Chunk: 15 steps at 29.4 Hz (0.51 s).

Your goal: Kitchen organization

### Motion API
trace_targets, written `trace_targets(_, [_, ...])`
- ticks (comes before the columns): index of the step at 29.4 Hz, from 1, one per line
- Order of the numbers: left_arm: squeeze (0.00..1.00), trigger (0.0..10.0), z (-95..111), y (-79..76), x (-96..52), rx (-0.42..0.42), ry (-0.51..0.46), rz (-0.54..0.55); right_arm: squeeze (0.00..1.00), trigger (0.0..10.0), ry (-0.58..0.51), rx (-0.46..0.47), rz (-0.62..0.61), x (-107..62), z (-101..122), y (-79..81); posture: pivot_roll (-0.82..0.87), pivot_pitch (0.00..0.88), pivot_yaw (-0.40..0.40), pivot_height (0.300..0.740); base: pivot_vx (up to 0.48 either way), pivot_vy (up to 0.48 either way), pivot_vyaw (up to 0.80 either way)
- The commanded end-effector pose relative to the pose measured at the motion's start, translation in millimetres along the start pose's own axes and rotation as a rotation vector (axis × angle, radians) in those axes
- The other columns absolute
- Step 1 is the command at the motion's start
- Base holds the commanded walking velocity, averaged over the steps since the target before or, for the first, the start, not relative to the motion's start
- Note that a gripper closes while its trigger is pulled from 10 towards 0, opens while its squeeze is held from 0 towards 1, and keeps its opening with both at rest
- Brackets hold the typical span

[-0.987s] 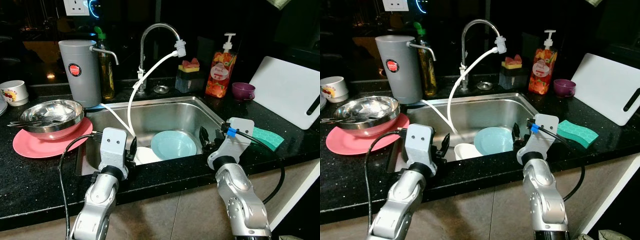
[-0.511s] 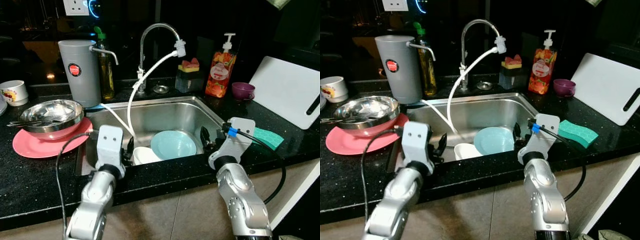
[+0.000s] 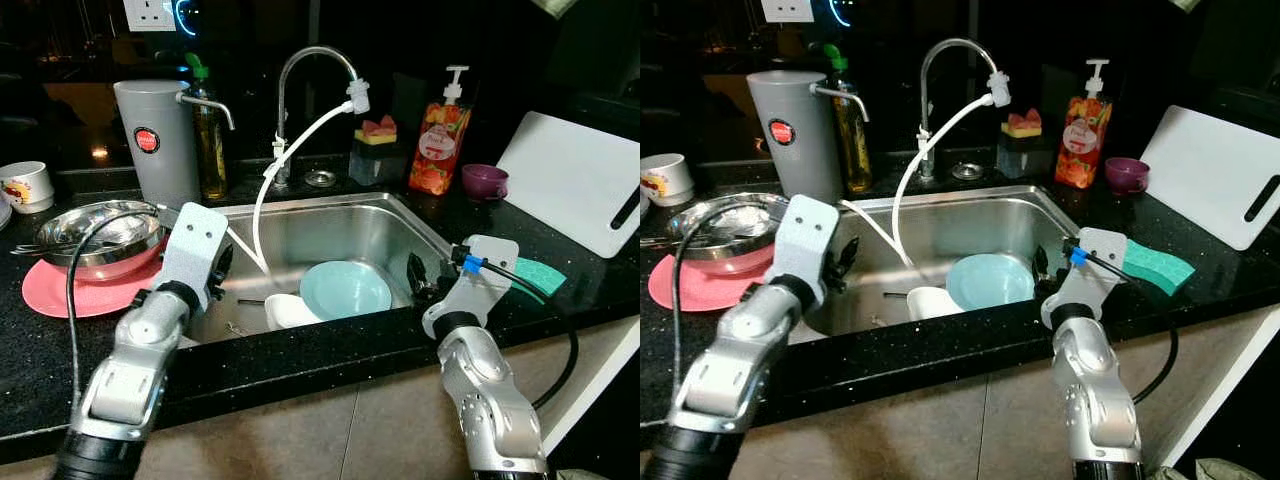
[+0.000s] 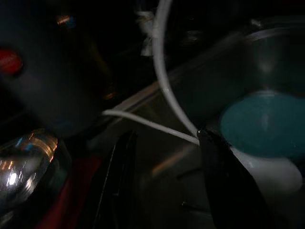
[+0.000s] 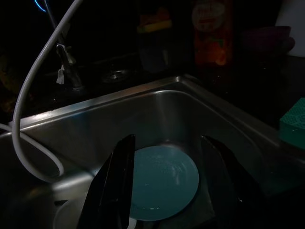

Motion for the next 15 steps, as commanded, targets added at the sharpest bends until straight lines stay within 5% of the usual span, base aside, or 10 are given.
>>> trace_targets(1, [0.00,10.0,5,-1.8,-5.0,0.044,0.003,-0.097,0.00,10.0,-0.013,0.009,0.003,-0.3,3,1.0,0.09,0.044,-0.031,0.740,0.000,0.000,0.00])
trace_targets(6, [0.00,10.0,15,37.8,-6.1,-0.032,0.037,-0.036,0.00,10.0,-0.039,0.017,0.004,2.7,11,0.6,0.10,0.044,-0.032,0.740,0.000,0.000,0.00])
trace_targets(15, [0.00,10.0,31,77.7,-4.5,0.025,0.039,0.035,0.00,10.0,-0.076,0.032,0.011,4.8,23,3.9,0.10,0.035,-0.026,0.740,0.000,0.000,0.00])
Point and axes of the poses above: a point about 5 cm out from each wrist's last joint towards the gripper, its own x axis pointing out of the wrist towards the gripper, its own z axis along the axis of the wrist's last joint, y = z × x, the point moved 3 cm from there along x, pointing out of the wrist towards the gripper, and after that the axes turned 14 degrees about -x, right-handed, at the moved point
